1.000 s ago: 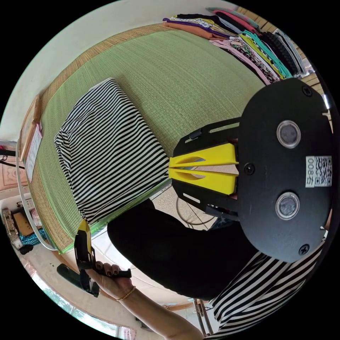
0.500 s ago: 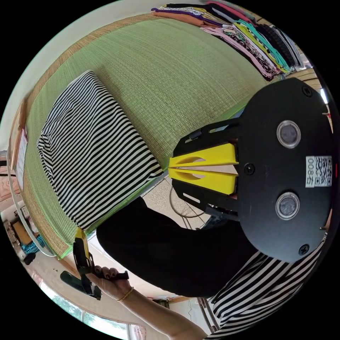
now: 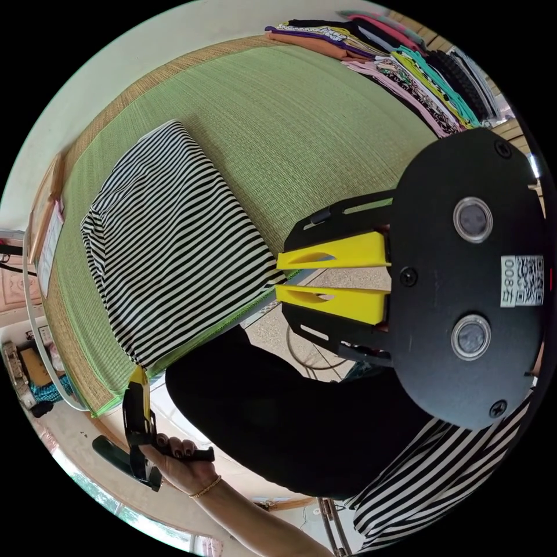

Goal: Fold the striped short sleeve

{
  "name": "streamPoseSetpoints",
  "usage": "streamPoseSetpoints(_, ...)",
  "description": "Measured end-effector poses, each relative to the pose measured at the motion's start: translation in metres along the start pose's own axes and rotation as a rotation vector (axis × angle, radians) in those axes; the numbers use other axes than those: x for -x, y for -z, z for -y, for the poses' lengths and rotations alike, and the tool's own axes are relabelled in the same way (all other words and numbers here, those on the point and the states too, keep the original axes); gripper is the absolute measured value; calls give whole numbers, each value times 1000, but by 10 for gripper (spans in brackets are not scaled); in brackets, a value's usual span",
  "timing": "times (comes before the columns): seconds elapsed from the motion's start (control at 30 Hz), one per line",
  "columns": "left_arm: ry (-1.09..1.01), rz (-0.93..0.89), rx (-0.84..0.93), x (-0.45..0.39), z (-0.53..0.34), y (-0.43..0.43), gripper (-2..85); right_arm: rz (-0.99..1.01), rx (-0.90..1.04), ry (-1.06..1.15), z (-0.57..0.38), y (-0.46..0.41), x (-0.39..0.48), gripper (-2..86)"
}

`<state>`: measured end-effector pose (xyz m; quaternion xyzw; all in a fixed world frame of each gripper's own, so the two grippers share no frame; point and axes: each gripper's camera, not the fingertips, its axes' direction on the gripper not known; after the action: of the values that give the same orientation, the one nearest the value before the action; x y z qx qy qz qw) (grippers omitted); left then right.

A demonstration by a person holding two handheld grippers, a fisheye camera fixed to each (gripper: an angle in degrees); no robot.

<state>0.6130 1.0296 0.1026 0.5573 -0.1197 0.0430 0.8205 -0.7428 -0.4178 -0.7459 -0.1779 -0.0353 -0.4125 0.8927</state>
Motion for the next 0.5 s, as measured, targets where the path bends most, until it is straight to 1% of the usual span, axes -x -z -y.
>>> streamPoseSetpoints(0.23,-4,22,9,-16,8,-5,5,-6,-41,-16,-15,5,-1,15)
streamPoseSetpoints(0.37,17,6,11,-17,11,-11,5,38,-10,-35,-20,-15,-7,11)
streamPoseSetpoints(0.5,28,43,8,-23,13,-11,4,39,-11,-42,-25,-29,-4,10)
